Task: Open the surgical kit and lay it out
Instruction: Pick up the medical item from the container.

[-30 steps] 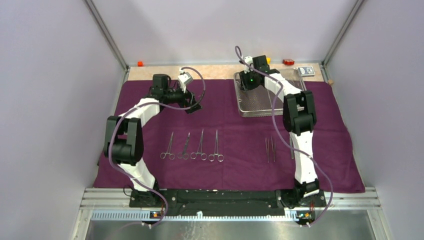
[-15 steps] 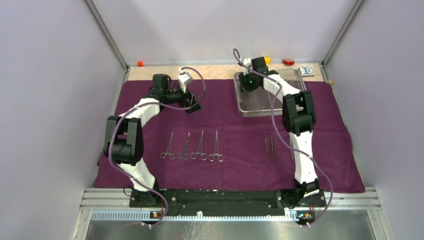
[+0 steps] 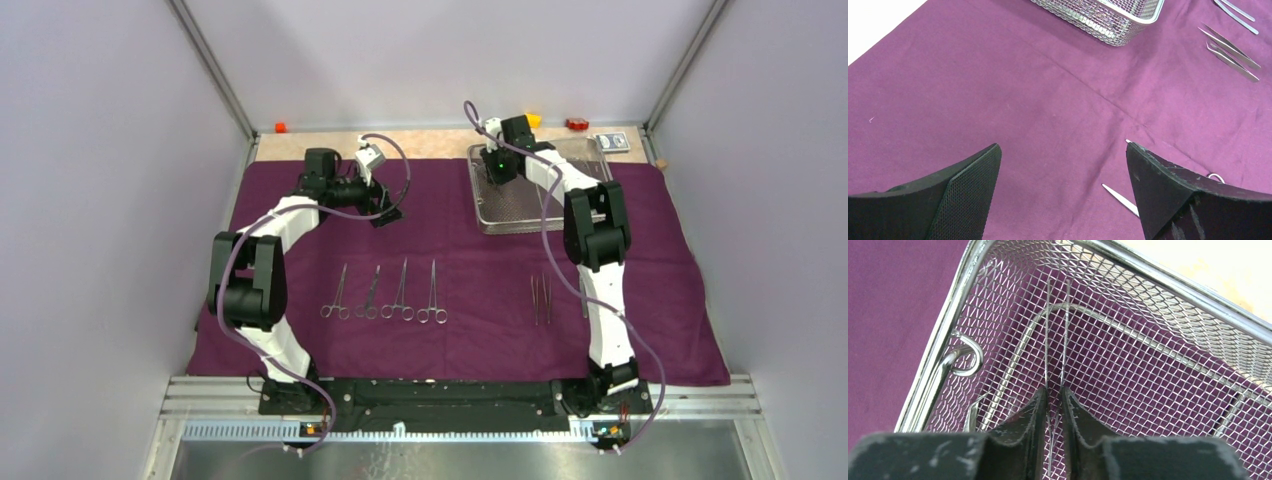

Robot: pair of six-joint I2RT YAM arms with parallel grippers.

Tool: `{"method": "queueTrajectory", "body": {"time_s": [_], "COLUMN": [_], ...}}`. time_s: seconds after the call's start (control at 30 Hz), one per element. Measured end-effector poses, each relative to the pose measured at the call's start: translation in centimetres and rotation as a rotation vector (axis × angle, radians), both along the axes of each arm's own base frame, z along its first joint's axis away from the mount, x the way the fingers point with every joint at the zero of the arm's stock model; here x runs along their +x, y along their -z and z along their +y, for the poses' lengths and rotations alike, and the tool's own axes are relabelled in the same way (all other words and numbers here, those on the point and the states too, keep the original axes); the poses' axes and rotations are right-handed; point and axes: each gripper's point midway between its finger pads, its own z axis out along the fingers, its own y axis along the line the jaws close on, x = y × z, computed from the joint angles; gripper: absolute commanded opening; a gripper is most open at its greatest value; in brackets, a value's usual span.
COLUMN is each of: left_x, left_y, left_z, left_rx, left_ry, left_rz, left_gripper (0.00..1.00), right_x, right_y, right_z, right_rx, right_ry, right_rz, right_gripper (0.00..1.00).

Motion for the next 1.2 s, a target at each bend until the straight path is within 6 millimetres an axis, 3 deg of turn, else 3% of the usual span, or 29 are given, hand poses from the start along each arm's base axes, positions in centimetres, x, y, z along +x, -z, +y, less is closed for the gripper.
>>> {"method": "queueTrajectory", "body": {"time_s": [0.23, 0.43, 0.53, 0.87, 1.07, 1.2], "left_x": [0.7, 3.2, 3.7, 4.2, 3.7, 2.4], "left_y": [-0.1, -1.0, -1.6, -3.3, -5.0, -6.6], "left_z": [0.5, 1.1, 1.3, 0.5, -2.0, -5.0], "left_rx": [0.023, 0.059, 0.064, -0.009, -0.115, -0.181], "left_ry": [-0.044, -0.105, -0.125, -0.152, -0.099, -0.021], "left_rz": [0.006, 0.009, 0.015, 0.079, 0.143, 0.156], "left_gripper": [0.99, 0.99, 0.99, 0.99, 0.99, 0.99], "right_x": [0.0, -1.1, -1.9, -4.4, -7.8, -10.1], "right_y": [-0.1, -0.8, -2.4, -10.3, -12.4, -14.0], "right_z": [-0.3, -1.1, -1.8, -3.7, -3.0, -1.6], "right_rx": [-0.009, -0.018, -0.017, 0.020, 0.111, 0.218], "right_ry": [0.015, 0.039, 0.053, 0.084, 0.029, -0.025], "right_rz": [0.000, 0.022, 0.014, -0.104, -0.106, -0.115], "right_gripper": [0.06, 0.02, 0.01, 0.00, 0.00, 0.00]}}
